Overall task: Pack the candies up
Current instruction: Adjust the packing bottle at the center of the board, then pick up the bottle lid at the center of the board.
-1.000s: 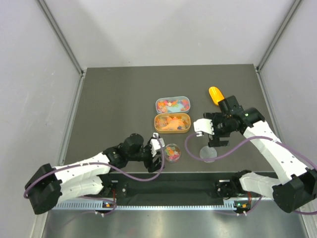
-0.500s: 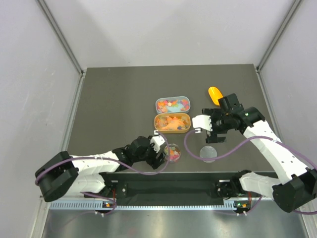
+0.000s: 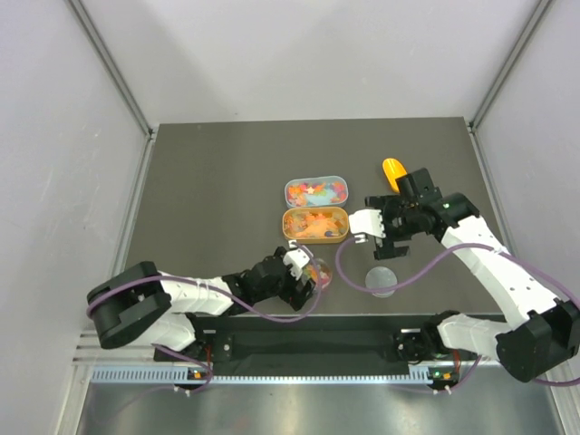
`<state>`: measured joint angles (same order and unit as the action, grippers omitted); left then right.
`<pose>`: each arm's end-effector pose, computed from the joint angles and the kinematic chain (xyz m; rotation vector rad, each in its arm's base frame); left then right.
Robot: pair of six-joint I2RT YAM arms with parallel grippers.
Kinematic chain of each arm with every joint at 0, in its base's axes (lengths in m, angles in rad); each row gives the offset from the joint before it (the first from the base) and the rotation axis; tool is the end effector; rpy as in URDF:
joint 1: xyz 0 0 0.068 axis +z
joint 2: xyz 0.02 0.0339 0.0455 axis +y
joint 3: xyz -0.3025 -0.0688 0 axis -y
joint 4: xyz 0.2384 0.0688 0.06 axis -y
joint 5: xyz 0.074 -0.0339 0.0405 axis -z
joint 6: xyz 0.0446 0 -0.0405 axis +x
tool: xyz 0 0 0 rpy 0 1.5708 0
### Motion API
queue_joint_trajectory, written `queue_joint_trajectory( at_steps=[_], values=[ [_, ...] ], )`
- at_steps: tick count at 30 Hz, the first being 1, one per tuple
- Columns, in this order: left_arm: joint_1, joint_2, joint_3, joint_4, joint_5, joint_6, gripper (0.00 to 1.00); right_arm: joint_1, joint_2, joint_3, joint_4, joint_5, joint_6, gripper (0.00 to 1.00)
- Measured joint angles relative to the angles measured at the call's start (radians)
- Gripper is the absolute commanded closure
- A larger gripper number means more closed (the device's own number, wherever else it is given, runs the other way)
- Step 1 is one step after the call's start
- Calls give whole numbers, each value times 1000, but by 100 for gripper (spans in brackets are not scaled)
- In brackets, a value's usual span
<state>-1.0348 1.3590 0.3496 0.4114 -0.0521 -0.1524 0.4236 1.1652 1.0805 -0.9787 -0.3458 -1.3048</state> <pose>0.1205 -0.1984 0.1726 0.9267 2.0345 -0.6129 0.1758 0.0958 0.3297 -2.0049 1.5604 0.1203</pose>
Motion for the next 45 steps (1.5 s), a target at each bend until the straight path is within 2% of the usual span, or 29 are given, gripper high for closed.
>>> queue_joint_trajectory(
  at_steps=[9, 13, 17, 24, 32, 45],
  values=[
    [-90, 99, 34, 95, -106, -118, 2, -47, 24, 0, -1, -24, -109, 0],
    [-137, 64, 13, 93, -97, -180, 5, -97, 63, -19, 3, -42, -184, 1],
    [-163, 6, -27, 77, -87, -209, 4, -113, 66, -113, -2, -83, -289, 0],
    [-164, 78, 16, 105, -113, -158, 2, -106, 59, -197, -45, -164, -466, 0],
    [-163, 82, 17, 103, -126, -140, 2, -84, 79, -243, -97, -200, -610, 0],
    [-135, 76, 22, 73, -151, -86, 2, -83, 229, -298, -95, -178, -668, 0]
  ],
)
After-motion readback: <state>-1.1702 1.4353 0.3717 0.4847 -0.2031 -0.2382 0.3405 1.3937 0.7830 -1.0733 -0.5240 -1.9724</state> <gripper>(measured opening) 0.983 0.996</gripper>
